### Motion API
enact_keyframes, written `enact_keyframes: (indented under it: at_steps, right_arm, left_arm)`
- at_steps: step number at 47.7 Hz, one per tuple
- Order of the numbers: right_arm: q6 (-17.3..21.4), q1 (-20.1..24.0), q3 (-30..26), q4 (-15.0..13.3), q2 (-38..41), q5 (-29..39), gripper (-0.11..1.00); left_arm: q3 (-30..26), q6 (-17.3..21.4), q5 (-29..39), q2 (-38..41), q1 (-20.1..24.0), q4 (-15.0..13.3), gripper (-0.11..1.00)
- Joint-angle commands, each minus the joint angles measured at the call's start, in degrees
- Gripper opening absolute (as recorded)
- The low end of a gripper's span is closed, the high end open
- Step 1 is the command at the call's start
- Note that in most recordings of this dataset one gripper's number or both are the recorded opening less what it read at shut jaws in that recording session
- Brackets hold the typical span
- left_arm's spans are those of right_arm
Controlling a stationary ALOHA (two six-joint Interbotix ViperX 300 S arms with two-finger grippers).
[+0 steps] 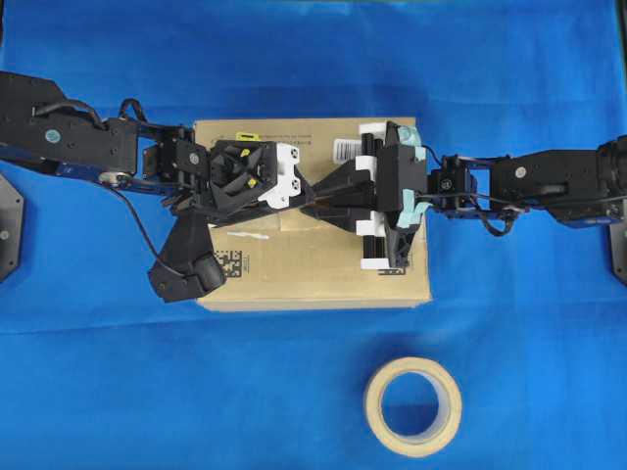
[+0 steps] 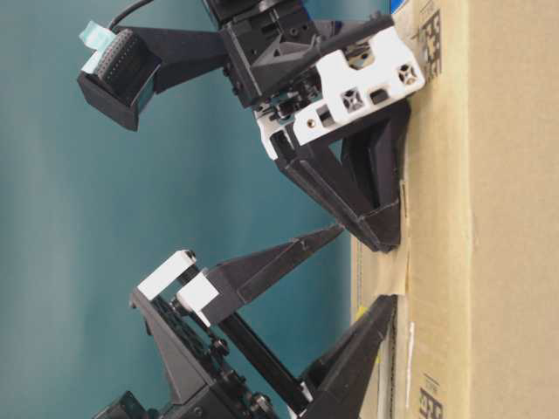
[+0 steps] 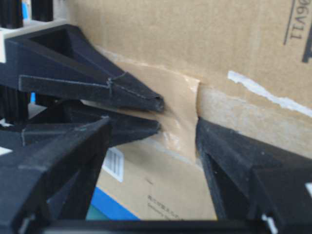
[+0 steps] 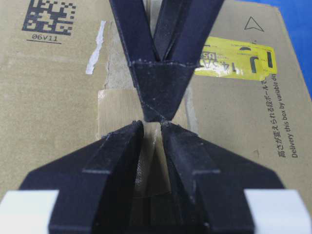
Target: Apply tape along the seams of the closed cardboard box to seal it securely.
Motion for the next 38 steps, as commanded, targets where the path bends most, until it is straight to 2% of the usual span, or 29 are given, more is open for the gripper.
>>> enact_keyframes:
  at_steps: [1,18,29,34,37,38]
  right_arm:
    - [0.00,-0.09,-0.26,0.26,-0.44,0.70,0.29]
    - [0.00,-0.09,-0.26,0.35,-0.44,0.70,0.29]
    - [0.00,-0.09,-0.26,0.44,-0.44,0.62,0.29]
    - [0.00,-0.09,-0.26,0.44,-0.44,0.53,0.29]
    - [0.00,-0.09,-0.26,0.35,-0.44,0.53,0.29]
    - [0.00,-0.09,-0.26,0.44,-0.53,0.53,0.29]
  left_arm:
    - [0.09,0.00,2.11,-0.35,0.44,0.18,0.68]
    - [0.09,-0.09,3.25,-0.88,0.44,0.18,0.68]
    - [1.67,-1.67,-1.05,-4.48,0.26,-0.88,0.68]
    - [4.66,-5.01,-8.00,-6.50,-0.35,-1.49,0.68]
    - [6.33,-8.70,-12.30,-7.73,-0.70,-1.58,0.68]
    - [7.03,-11.07,-14.41,-8.26,-0.97,-1.49,0.68]
